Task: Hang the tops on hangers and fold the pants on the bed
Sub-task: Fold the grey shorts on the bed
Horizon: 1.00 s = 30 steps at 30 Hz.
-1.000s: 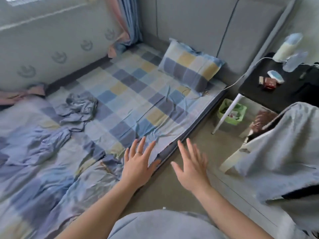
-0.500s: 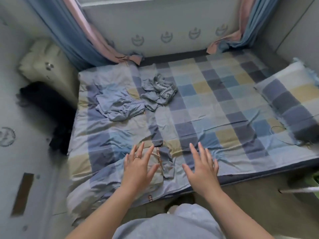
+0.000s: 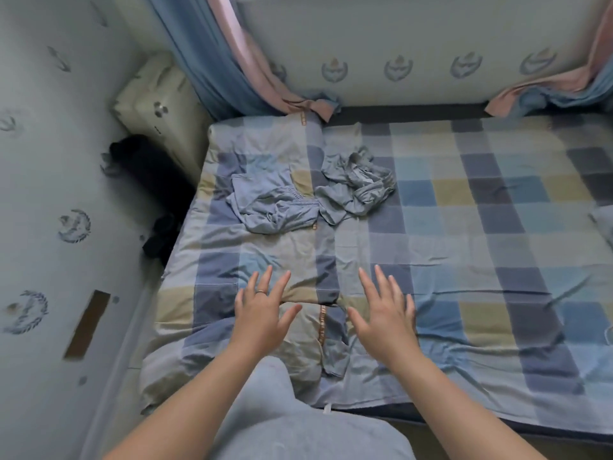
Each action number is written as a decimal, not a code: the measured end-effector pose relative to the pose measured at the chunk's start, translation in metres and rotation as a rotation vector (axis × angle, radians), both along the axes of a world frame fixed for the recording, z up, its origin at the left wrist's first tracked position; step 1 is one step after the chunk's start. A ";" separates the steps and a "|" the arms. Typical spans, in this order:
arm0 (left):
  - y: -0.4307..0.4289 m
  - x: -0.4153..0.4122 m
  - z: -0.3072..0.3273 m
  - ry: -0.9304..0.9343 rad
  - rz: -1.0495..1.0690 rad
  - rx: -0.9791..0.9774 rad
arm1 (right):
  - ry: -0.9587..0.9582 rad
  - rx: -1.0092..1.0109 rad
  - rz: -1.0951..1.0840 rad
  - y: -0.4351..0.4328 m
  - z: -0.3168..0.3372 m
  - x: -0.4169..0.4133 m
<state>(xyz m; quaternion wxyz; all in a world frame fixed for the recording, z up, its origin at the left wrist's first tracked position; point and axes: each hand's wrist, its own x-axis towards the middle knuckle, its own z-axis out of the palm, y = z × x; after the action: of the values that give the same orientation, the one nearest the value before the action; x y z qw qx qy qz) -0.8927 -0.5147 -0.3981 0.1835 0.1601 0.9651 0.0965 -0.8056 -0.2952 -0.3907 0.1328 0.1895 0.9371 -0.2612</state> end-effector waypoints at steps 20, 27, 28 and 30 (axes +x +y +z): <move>-0.040 -0.273 -0.119 -0.038 -0.056 0.055 | -0.037 0.114 0.051 -0.057 -0.083 -0.245; -0.103 -0.395 -0.188 -0.196 0.073 0.097 | -0.214 0.195 0.163 -0.110 -0.137 -0.394; -0.110 -0.413 -0.200 -0.201 0.090 0.109 | -0.211 0.203 0.177 -0.116 -0.147 -0.417; -0.121 -0.451 -0.229 -0.209 0.124 0.120 | -0.207 0.208 0.208 -0.129 -0.172 -0.462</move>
<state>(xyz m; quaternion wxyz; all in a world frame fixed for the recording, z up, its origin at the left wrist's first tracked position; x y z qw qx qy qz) -1.3434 -0.6355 -0.6269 0.2667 0.1001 0.9413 0.1811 -1.2674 -0.4240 -0.5629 0.2345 0.1299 0.9550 -0.1268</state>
